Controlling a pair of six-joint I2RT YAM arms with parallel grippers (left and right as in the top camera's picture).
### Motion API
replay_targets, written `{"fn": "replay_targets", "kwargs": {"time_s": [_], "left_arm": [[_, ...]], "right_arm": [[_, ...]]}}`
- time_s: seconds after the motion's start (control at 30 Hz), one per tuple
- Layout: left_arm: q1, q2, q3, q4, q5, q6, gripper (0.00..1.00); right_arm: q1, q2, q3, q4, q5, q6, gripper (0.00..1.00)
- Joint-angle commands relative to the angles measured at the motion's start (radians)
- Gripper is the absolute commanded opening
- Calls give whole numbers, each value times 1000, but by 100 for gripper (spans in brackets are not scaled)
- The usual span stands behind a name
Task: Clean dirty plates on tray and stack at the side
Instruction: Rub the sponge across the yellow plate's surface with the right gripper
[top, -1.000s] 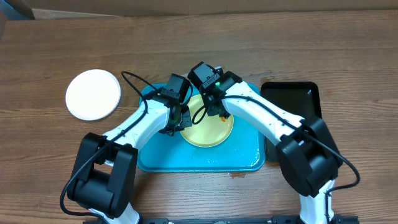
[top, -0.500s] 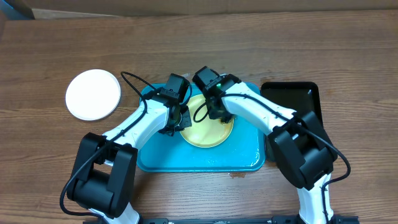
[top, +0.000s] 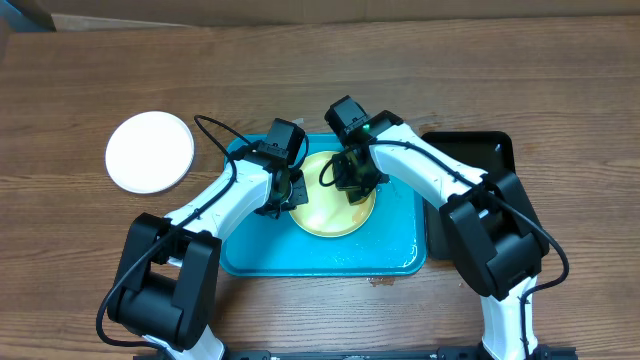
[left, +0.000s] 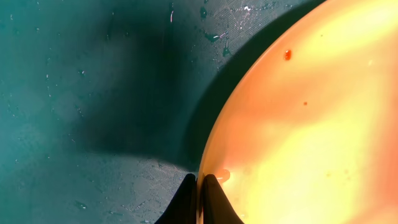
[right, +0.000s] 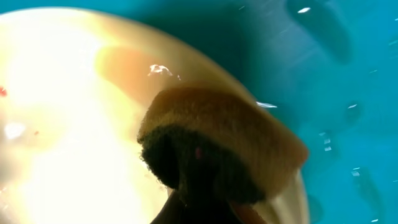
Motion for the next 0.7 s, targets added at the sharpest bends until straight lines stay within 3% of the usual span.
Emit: {"fn": "replay_targets", "kwargs": {"time_s": [0.0,0.3,0.4,0.67], "left_arm": [[0,12,-8,-1,-10,21,4],[0,12,-8,-1,-10,21,4],[0,12,-8,-2,-10,21,5],[0,12,-8,-2,-10,28,5]], "right_arm": [[24,31,-18,-5,-54,10,4],[24,31,-14,16,-179,-2,4],[-5,15,31,15,-303,-105,4],[-143,-82,155,-87,-412,-192,4]]}}
